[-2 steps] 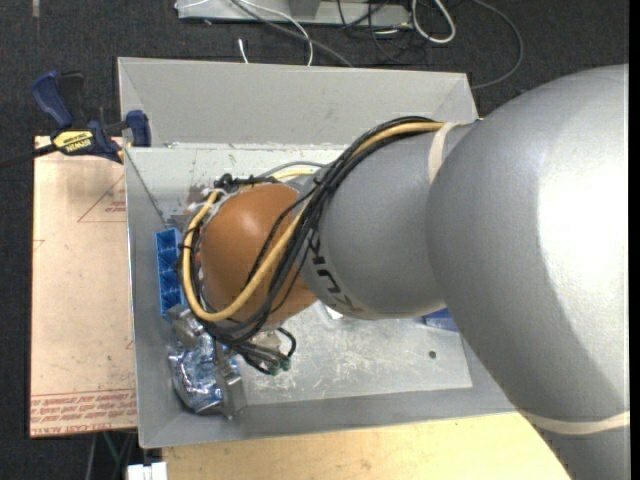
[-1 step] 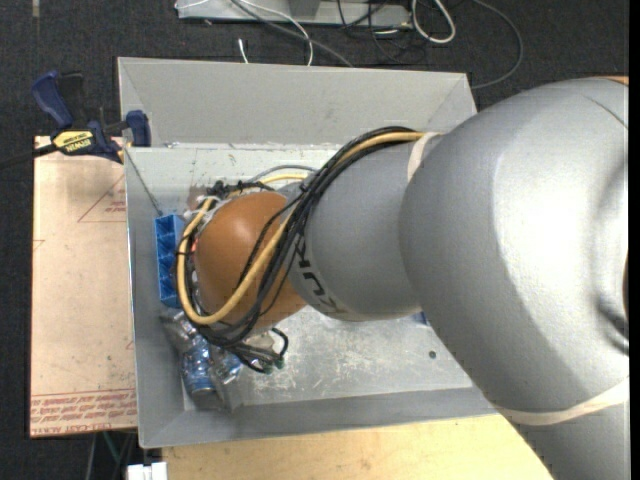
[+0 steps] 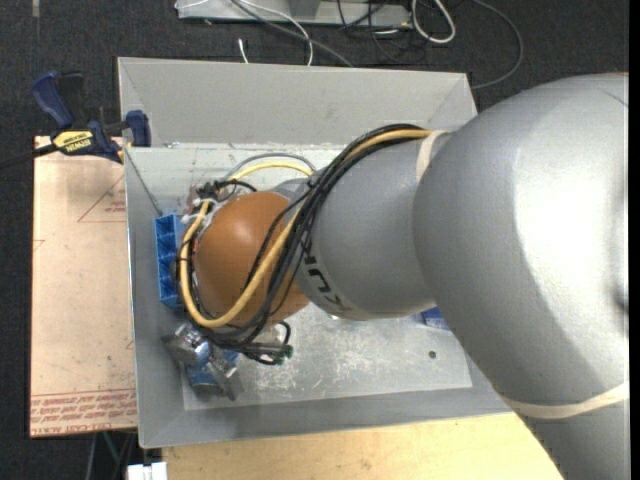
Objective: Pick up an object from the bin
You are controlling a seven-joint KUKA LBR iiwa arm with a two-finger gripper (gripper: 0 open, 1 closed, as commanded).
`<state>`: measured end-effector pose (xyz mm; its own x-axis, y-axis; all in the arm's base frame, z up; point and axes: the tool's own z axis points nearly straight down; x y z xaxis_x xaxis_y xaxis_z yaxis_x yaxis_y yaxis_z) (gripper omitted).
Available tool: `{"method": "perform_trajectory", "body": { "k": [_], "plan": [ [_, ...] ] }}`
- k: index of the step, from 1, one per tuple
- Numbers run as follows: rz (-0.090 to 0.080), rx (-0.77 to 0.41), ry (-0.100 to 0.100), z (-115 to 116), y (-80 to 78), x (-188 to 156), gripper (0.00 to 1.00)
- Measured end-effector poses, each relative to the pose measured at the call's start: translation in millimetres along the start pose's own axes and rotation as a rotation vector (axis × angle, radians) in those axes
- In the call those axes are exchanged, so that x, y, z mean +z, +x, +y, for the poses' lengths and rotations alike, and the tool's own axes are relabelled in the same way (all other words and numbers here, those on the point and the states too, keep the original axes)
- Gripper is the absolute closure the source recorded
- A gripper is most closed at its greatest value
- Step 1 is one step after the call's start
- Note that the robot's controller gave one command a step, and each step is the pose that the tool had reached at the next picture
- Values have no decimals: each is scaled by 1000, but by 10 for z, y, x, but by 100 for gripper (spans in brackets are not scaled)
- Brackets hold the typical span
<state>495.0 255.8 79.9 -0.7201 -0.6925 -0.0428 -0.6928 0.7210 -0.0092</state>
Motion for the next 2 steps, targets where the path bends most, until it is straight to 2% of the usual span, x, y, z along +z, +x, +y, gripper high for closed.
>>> {"method": "perform_trajectory", "body": {
  "k": [1,2],
  "plan": [
    [3,0,-3,16,5,0,100],
    [-3,4,-2,1,-39,-706,100]
  ]
}}
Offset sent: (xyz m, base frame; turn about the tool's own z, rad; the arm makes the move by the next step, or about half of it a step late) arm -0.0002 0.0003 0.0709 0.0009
